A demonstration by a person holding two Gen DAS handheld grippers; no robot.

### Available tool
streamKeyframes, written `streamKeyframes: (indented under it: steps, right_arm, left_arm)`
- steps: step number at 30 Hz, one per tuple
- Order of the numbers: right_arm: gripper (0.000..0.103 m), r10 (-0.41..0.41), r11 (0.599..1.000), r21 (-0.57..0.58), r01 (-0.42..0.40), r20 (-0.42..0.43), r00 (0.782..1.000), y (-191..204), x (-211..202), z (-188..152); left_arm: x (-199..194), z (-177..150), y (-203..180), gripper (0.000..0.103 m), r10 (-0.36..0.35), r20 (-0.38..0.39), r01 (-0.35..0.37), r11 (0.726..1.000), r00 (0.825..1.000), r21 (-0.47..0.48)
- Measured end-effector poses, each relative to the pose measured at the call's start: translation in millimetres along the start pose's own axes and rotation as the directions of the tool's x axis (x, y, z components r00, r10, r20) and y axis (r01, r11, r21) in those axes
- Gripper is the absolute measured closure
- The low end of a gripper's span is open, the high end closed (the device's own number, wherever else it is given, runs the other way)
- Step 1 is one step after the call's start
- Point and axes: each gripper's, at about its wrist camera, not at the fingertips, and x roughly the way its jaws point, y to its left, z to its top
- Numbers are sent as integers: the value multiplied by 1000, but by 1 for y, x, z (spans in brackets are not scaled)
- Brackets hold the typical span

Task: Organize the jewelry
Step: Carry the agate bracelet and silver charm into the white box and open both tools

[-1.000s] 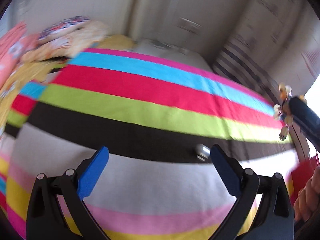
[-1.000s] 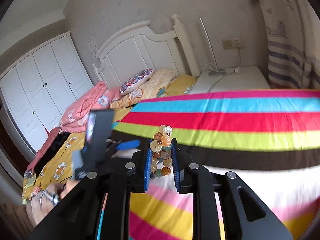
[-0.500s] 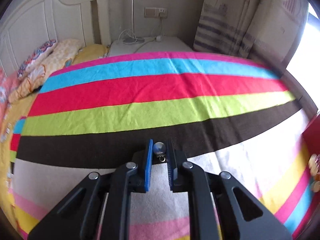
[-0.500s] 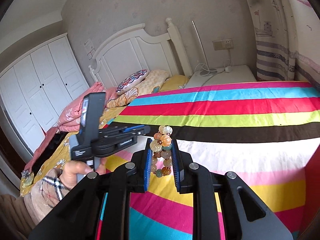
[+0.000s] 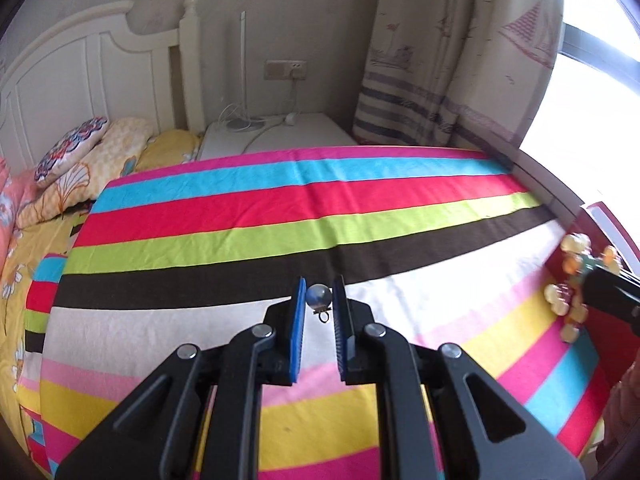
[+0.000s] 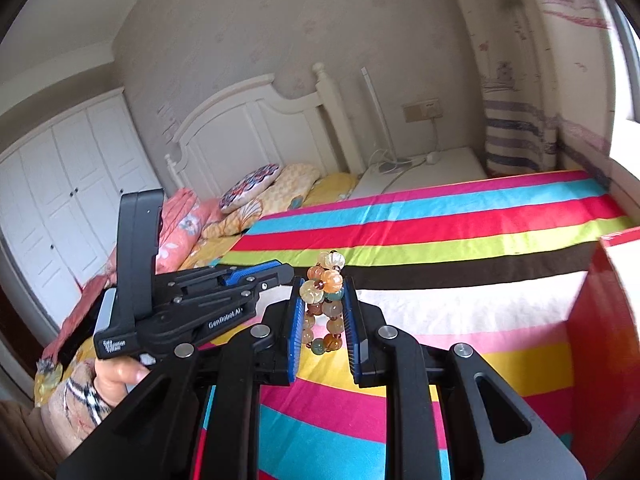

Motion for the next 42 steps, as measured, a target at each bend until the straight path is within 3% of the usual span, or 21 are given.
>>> streamKeyframes:
  steps: [14, 30, 34, 42]
  right_arm:
    - [83, -122, 988, 105, 110, 120, 985, -40, -85, 7]
    - [83, -385, 920, 165, 356, 204, 900, -89, -186, 11]
    - [83, -461, 885, 158, 438, 166, 871, -105, -196, 12]
    - [83, -536, 842, 127, 525, 87, 839, -135, -195, 12]
  left_arm:
    - [-31, 13, -116, 90, -69, 48, 57, 977, 996, 205]
    - [-47, 23, -227, 90, -190, 55, 157, 917, 980, 367]
    - [-49, 24, -254, 90, -227, 42, 193, 899, 973, 394]
    - [-42, 22, -312, 90, -299, -24, 282, 867, 954, 410]
